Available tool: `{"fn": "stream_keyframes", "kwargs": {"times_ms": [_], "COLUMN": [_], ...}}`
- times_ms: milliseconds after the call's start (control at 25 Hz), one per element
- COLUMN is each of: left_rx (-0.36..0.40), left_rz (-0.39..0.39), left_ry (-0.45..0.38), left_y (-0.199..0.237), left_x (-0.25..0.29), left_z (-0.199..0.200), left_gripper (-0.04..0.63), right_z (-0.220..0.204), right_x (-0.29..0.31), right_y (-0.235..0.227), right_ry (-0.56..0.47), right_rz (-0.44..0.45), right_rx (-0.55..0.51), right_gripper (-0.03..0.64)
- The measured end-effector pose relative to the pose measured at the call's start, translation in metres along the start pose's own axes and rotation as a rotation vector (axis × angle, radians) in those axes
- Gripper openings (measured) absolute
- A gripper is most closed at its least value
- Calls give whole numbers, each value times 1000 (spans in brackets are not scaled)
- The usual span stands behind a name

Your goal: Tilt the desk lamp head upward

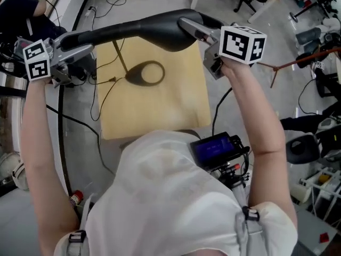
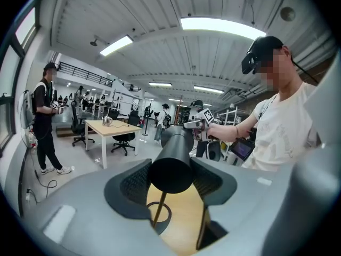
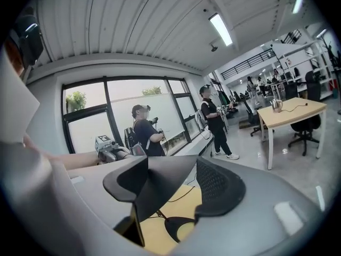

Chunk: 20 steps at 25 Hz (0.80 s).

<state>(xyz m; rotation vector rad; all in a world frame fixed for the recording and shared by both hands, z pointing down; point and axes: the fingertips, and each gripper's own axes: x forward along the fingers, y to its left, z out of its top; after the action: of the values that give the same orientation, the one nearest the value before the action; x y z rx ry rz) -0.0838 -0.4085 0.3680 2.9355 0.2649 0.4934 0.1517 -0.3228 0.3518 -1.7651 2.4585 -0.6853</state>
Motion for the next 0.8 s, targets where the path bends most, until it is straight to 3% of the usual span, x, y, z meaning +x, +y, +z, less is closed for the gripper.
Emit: {"fn": "stream_keyframes", "kwargs": {"times_ms": [320,800], "left_rx": [-8,-18], "left_rz": [-18,-44], "left_ry": [-3,-27], "left_y": [-12,-2], "left_x": [2,9], "left_z": [-10,2], "left_gripper": [230,230], "right_z": [4,42], "right_x": [-11,-10], "right_y": [17,19], "right_ry": [17,33], "right_rz": [-27,-54], "right_rx": [-30,-79], "right_gripper": [295,289]}}
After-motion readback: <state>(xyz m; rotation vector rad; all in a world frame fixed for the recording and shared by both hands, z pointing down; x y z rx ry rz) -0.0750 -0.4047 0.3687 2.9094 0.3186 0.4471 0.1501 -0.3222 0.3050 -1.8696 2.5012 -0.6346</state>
